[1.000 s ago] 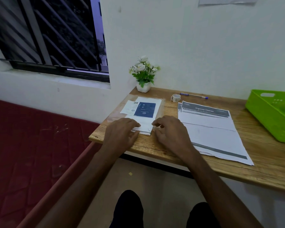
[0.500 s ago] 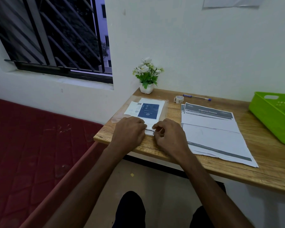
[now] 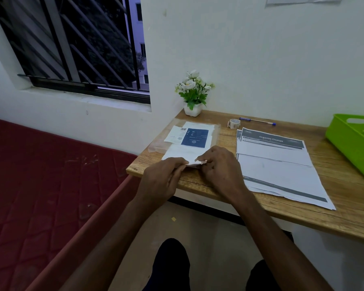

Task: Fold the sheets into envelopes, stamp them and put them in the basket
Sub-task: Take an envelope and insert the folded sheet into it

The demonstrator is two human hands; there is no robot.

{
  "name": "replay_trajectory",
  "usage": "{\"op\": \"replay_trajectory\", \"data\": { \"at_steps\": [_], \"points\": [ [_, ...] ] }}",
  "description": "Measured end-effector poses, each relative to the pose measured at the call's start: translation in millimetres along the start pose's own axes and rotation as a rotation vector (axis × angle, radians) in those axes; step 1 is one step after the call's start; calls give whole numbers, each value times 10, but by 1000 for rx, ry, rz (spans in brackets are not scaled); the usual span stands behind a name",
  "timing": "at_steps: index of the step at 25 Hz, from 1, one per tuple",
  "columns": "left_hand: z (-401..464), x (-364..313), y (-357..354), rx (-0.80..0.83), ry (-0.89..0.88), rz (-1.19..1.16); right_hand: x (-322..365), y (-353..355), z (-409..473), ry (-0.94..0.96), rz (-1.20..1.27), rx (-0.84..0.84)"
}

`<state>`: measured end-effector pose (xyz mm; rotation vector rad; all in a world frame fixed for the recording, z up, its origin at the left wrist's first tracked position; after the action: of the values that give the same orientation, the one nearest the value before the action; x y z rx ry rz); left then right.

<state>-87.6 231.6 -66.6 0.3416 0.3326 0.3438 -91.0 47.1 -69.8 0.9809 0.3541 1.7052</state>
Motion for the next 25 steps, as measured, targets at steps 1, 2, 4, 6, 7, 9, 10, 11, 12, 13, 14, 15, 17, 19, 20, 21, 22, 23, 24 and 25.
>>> {"op": "replay_trajectory", "data": {
  "at_steps": [1,2,4,6,7,9,10,11,12,13,14,15,17,19,20,21,22,23,24,25],
  "points": [
    [-20,13,51,-25,31,-33,-2,-7,5,3,1,-4],
    [-39,26,112,-56,50,-59,-6,-13,7,0,1,-4],
    [-90,66,242,-120,36,-80,-14,-26,11,-7,-14,11],
    [-173,107,367,-157,-26,-79,0,-48,11,24,-54,38],
    [-234,127,425,-165,-51,-77,27,-66,4,47,-65,57],
    [-365,189,513,-183,-70,-40,86,-98,-3,84,-79,106],
    [-435,237,562,-198,-55,-12,124,-124,-6,105,-90,127],
    [-491,296,605,-217,-29,-2,146,-138,-5,123,-102,137],
    [-537,366,662,-246,3,-5,159,-144,-11,137,-108,142],
    [-582,435,735,-285,38,-10,172,-145,-16,144,-110,142],
    [-620,483,800,-321,71,-5,175,-139,-22,148,-110,144],
    [-664,530,860,-350,115,4,182,-144,-31,153,-104,154],
    [-738,607,940,-384,229,-26,199,-179,-51,159,-61,189],
    [-808,702,1004,-411,342,-138,210,-215,-60,140,8,232],
    [-833,746,1034,-427,372,-181,216,-222,-60,132,29,248],
    [-853,779,1076,-450,396,-203,228,-230,-62,133,27,263],
    [-886,837,1115,-494,435,-214,249,-241,-74,153,-2,276],
    [-917,885,1162,-552,494,-250,285,-259,-97,194,-46,287],
    [-947,932,1195,-611,566,-309,322,-281,-125,238,-80,297],
    [-959,986,1208,-668,660,-381,353,-304,-153,268,-89,311]
  ]
}}
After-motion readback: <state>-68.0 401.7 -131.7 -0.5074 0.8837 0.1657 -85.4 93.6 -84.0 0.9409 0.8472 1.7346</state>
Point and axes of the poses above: each hand's wrist, its own z-axis towards the middle knuckle, its own y-axis out of the back of the hand, x = y × z, the point moved 7 cm from there along z, towards the middle knuckle, and after that the axes turned 8 degrees about -x, right-handed, at the moved point
